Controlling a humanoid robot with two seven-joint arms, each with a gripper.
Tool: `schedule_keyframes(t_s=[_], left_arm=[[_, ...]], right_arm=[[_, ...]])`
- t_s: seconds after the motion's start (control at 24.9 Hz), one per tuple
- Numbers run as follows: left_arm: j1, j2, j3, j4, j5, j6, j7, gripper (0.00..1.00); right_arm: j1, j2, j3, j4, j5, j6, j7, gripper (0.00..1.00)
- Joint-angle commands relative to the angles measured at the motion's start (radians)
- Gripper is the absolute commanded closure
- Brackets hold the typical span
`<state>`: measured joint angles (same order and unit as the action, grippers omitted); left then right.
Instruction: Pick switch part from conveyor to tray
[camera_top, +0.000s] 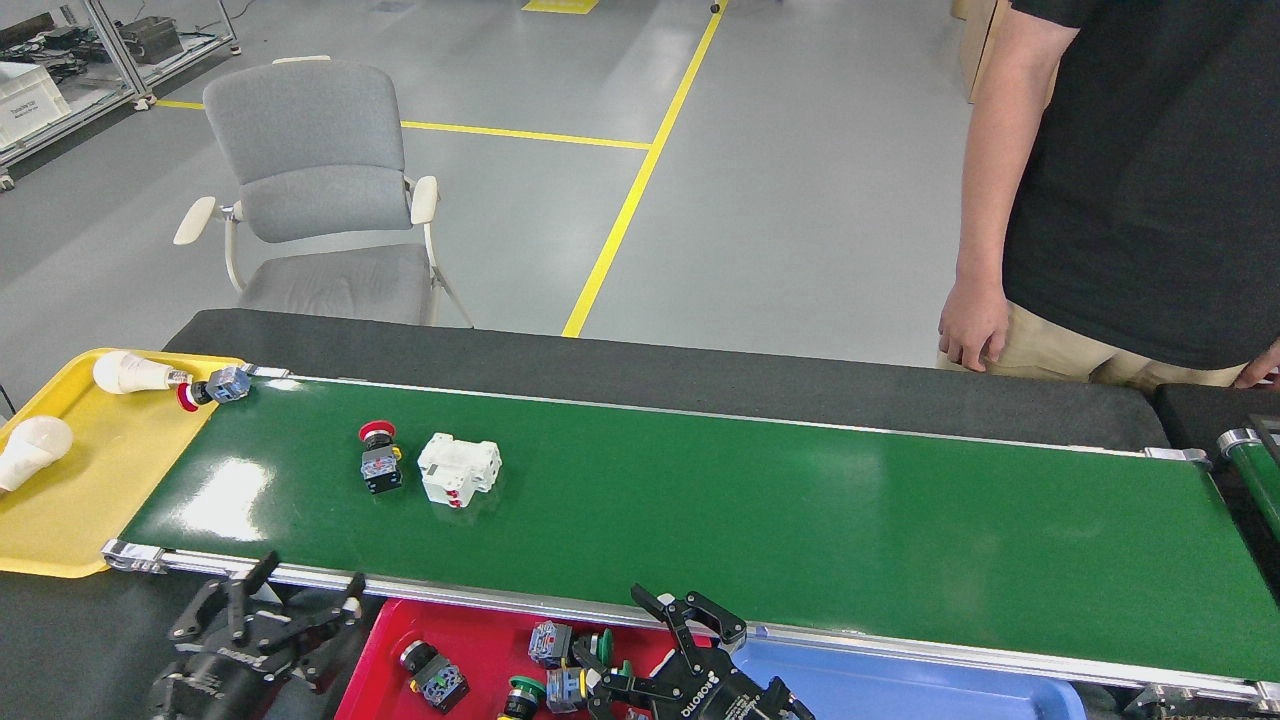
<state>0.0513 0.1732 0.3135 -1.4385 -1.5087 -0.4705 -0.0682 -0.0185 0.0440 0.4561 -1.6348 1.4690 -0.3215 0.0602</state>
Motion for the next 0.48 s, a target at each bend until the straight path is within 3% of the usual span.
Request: schedule_keyframes(t_s=[0.0, 0.24, 0.32, 0.44], left_arm=[[-0.015, 0.014, 0.009, -0.006, -0.001, 0.01, 0.01, 0.0], [-0.059, 0.029, 0.052, 0.049, -0.001, 0.041, 0.008, 0.0], [-0.077, 0.052, 0.052, 0.098, -0.001, 0.081, 0.008, 0.0], [-0.105, 0.094, 0.052, 0.173, 0.001, 0.119, 0.01, 0.0]], right_arm=[[0.005, 0.0, -0.085, -0.056, -0.006, 0.042, -0.01, 0.0], [0.14, 0.011, -0.367, -0.103, -0.007, 0.282, -0.042, 0.0], [0.177, 0.002, -0.464, -0.103, -0.018, 0.282, -0.08, 0.0], [0.219, -0.036, -0.574, -0.1, -0.09, 0.268, -0.085, 0.0]])
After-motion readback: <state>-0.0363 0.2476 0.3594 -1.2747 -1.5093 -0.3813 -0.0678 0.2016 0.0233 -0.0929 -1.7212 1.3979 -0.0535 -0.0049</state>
